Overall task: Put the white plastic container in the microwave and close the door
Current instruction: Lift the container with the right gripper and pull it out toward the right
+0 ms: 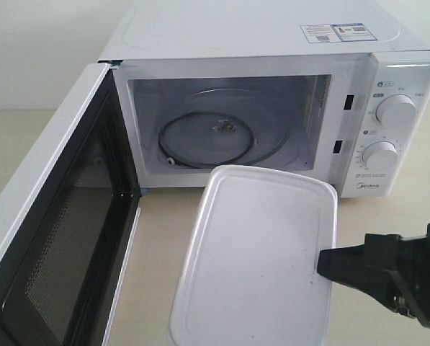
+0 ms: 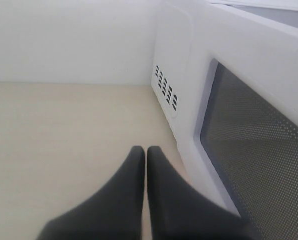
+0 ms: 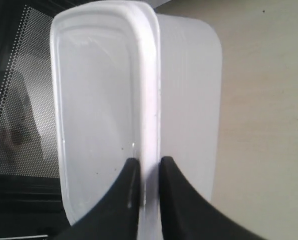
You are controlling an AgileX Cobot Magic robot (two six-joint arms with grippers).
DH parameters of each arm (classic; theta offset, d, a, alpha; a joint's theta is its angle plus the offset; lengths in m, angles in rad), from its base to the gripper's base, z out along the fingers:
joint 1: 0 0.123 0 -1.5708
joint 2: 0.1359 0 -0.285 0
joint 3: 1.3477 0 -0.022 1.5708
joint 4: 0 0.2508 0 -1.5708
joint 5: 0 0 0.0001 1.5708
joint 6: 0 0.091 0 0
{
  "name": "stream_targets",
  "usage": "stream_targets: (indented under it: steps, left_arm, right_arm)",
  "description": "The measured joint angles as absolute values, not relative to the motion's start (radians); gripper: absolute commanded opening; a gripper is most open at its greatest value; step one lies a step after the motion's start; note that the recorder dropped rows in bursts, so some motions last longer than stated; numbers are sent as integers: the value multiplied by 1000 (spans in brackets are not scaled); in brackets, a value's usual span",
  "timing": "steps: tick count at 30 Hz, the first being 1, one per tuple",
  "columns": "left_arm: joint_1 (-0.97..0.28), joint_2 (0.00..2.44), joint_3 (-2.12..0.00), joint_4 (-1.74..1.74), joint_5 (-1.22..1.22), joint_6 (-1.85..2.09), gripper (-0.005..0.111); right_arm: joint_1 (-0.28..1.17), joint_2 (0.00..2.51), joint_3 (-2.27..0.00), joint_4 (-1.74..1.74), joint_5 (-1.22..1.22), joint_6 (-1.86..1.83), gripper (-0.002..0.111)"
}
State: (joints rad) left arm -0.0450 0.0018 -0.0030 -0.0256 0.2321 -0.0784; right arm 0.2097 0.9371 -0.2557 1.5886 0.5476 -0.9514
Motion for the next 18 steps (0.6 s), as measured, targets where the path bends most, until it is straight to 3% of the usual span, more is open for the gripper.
stream_targets:
  steps: [6, 18]
  left_arm:
    - [-45, 2, -3, -26, 232, -78, 4]
    - [-45, 2, -3, -26, 232, -78, 4]
  right_arm:
    - [210, 832, -256, 1458, 438, -717, 0]
    - [210, 648, -256, 852, 280, 32, 0]
